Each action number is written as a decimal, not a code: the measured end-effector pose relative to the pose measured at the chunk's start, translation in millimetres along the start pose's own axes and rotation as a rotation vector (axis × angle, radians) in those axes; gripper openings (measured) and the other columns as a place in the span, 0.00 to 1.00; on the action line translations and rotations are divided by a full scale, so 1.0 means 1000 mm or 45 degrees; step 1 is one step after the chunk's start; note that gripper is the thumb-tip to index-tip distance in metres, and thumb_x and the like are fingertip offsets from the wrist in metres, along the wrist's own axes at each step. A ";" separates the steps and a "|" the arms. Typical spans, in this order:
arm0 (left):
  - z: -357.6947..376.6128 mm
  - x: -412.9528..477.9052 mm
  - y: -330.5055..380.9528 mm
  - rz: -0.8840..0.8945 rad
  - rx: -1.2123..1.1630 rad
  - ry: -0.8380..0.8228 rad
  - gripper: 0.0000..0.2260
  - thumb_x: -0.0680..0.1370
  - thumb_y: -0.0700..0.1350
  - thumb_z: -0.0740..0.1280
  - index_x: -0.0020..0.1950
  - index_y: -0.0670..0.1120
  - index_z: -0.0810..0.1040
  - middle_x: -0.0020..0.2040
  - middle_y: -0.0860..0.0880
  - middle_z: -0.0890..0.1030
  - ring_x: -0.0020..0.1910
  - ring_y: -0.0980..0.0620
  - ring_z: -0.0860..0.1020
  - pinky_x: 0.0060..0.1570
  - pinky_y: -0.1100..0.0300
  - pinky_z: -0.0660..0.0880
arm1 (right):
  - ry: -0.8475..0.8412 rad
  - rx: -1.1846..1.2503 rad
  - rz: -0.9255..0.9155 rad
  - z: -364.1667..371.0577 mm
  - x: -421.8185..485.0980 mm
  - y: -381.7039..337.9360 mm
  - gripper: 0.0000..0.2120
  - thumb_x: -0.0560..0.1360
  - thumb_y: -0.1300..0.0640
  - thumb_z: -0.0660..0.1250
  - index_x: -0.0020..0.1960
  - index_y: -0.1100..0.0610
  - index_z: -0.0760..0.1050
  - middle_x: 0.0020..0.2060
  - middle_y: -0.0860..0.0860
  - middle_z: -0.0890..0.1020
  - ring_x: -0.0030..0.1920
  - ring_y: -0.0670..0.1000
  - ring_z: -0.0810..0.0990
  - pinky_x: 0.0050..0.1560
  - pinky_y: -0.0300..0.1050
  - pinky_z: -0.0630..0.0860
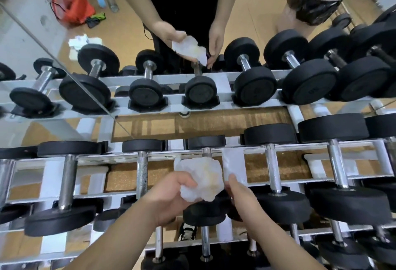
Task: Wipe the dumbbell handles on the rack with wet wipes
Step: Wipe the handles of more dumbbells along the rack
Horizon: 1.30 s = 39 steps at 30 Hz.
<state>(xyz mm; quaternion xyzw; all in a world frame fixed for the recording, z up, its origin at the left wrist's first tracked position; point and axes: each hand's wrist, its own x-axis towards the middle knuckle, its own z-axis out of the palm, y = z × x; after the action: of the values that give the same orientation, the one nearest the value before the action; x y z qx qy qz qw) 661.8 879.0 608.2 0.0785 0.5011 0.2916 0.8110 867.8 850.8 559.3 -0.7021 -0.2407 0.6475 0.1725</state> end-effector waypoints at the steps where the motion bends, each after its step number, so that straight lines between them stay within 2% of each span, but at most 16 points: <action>1: -0.001 -0.002 0.000 0.010 -0.067 -0.063 0.29 0.67 0.32 0.64 0.69 0.37 0.77 0.66 0.34 0.80 0.65 0.34 0.79 0.68 0.39 0.73 | -0.065 0.077 -0.003 -0.002 -0.004 -0.008 0.30 0.81 0.28 0.52 0.63 0.45 0.84 0.61 0.45 0.85 0.66 0.48 0.79 0.74 0.51 0.68; 4: 0.001 0.001 -0.009 -0.002 -0.186 -0.152 0.31 0.66 0.33 0.66 0.71 0.37 0.76 0.65 0.35 0.81 0.60 0.35 0.81 0.62 0.41 0.77 | -0.423 0.349 -0.056 -0.007 -0.018 -0.030 0.39 0.81 0.27 0.45 0.71 0.52 0.79 0.68 0.54 0.82 0.71 0.54 0.78 0.75 0.53 0.67; 7: 0.010 0.004 -0.023 -0.023 -0.221 -0.212 0.30 0.68 0.34 0.68 0.71 0.37 0.77 0.67 0.35 0.79 0.64 0.34 0.79 0.67 0.39 0.73 | -0.589 0.625 0.007 -0.009 -0.030 -0.041 0.35 0.82 0.33 0.54 0.73 0.59 0.77 0.69 0.60 0.79 0.70 0.59 0.78 0.67 0.52 0.75; 9: 0.014 0.010 -0.028 -0.053 -0.166 -0.239 0.28 0.70 0.36 0.69 0.72 0.38 0.77 0.71 0.34 0.76 0.70 0.33 0.75 0.72 0.38 0.69 | -0.622 0.618 -0.004 -0.009 -0.031 -0.039 0.29 0.83 0.39 0.60 0.71 0.59 0.78 0.68 0.61 0.80 0.68 0.59 0.80 0.65 0.52 0.76; 11: 0.016 0.016 -0.030 -0.076 -0.116 -0.224 0.26 0.72 0.39 0.71 0.72 0.39 0.77 0.71 0.34 0.76 0.72 0.33 0.74 0.72 0.39 0.68 | -0.597 0.459 -0.064 -0.011 -0.025 -0.033 0.24 0.85 0.43 0.61 0.72 0.57 0.78 0.67 0.59 0.82 0.66 0.57 0.82 0.66 0.53 0.76; 13: 0.018 0.022 -0.030 -0.109 -0.035 -0.182 0.23 0.74 0.41 0.71 0.70 0.39 0.79 0.68 0.35 0.79 0.67 0.36 0.79 0.67 0.43 0.75 | -0.524 0.345 -0.083 -0.011 -0.022 -0.027 0.22 0.85 0.43 0.59 0.72 0.53 0.77 0.64 0.56 0.84 0.65 0.56 0.82 0.67 0.55 0.77; 17: 0.028 0.031 -0.027 -0.164 0.120 -0.100 0.17 0.80 0.42 0.69 0.68 0.39 0.80 0.63 0.38 0.83 0.60 0.40 0.83 0.56 0.48 0.79 | -0.376 0.337 -0.079 -0.017 -0.021 -0.017 0.22 0.87 0.44 0.55 0.69 0.56 0.78 0.55 0.54 0.87 0.52 0.50 0.87 0.49 0.42 0.80; 21: 0.025 0.047 -0.022 -0.099 0.401 0.066 0.13 0.81 0.40 0.69 0.65 0.39 0.80 0.55 0.39 0.86 0.51 0.42 0.86 0.51 0.48 0.83 | -0.202 0.753 -0.023 -0.036 -0.019 -0.010 0.23 0.88 0.47 0.53 0.68 0.64 0.76 0.58 0.62 0.86 0.60 0.60 0.85 0.67 0.59 0.77; 25: 0.012 0.057 -0.027 0.082 0.612 0.353 0.07 0.81 0.40 0.69 0.58 0.44 0.83 0.46 0.42 0.86 0.42 0.46 0.83 0.48 0.50 0.83 | 0.003 1.024 0.003 -0.053 -0.014 -0.014 0.16 0.87 0.53 0.58 0.66 0.63 0.74 0.55 0.62 0.87 0.60 0.63 0.84 0.69 0.67 0.75; 27: 0.010 0.062 -0.035 0.194 0.780 0.537 0.07 0.81 0.41 0.67 0.57 0.48 0.82 0.50 0.47 0.85 0.46 0.50 0.82 0.51 0.51 0.81 | 0.049 0.972 -0.030 -0.053 -0.009 -0.021 0.14 0.87 0.53 0.58 0.65 0.60 0.75 0.53 0.59 0.88 0.60 0.61 0.85 0.68 0.66 0.75; 29: 0.009 0.069 -0.051 0.272 1.046 0.598 0.10 0.81 0.47 0.67 0.62 0.49 0.79 0.60 0.50 0.82 0.56 0.51 0.80 0.58 0.54 0.77 | 0.063 0.809 -0.046 -0.048 0.006 -0.023 0.16 0.87 0.48 0.59 0.67 0.58 0.74 0.56 0.58 0.87 0.58 0.59 0.86 0.66 0.64 0.78; 31: 0.008 0.075 -0.073 0.294 1.303 0.566 0.15 0.81 0.53 0.66 0.66 0.51 0.76 0.64 0.52 0.78 0.63 0.48 0.76 0.64 0.54 0.72 | 0.065 0.563 -0.034 -0.038 0.022 -0.023 0.28 0.81 0.36 0.64 0.71 0.56 0.72 0.63 0.58 0.83 0.62 0.59 0.84 0.67 0.62 0.77; 32: 0.008 0.077 -0.083 0.320 1.394 0.531 0.13 0.81 0.55 0.64 0.62 0.52 0.75 0.61 0.52 0.79 0.62 0.46 0.76 0.63 0.53 0.72 | 0.040 0.484 -0.030 -0.035 0.034 -0.020 0.38 0.73 0.31 0.68 0.74 0.55 0.71 0.67 0.57 0.81 0.65 0.59 0.81 0.70 0.62 0.74; 34: 0.002 0.084 -0.100 0.372 1.513 0.481 0.17 0.79 0.61 0.59 0.60 0.52 0.75 0.57 0.52 0.80 0.60 0.45 0.76 0.63 0.50 0.72 | -0.007 0.437 0.013 -0.025 0.067 -0.011 0.53 0.59 0.26 0.75 0.75 0.55 0.71 0.69 0.57 0.79 0.68 0.60 0.78 0.73 0.62 0.72; 35: -0.003 0.088 -0.105 0.366 1.515 0.461 0.23 0.78 0.64 0.57 0.66 0.52 0.74 0.61 0.51 0.79 0.64 0.46 0.75 0.66 0.48 0.71 | -0.029 0.452 0.046 -0.020 0.079 -0.009 0.56 0.56 0.26 0.76 0.76 0.54 0.71 0.69 0.57 0.79 0.68 0.60 0.78 0.73 0.61 0.72; 39: -0.013 0.090 -0.097 0.298 1.511 0.410 0.41 0.78 0.67 0.62 0.84 0.47 0.53 0.80 0.51 0.62 0.82 0.46 0.56 0.80 0.48 0.58 | -0.017 0.374 0.101 0.015 0.073 -0.046 0.36 0.78 0.34 0.64 0.78 0.56 0.67 0.71 0.55 0.76 0.70 0.59 0.75 0.74 0.57 0.68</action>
<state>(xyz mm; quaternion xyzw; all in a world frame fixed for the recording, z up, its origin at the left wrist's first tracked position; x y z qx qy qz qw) 717.9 847.2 492.5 0.5249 0.6817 0.0587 0.5064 850.5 928.7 522.8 -0.6739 -0.1166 0.6868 0.2462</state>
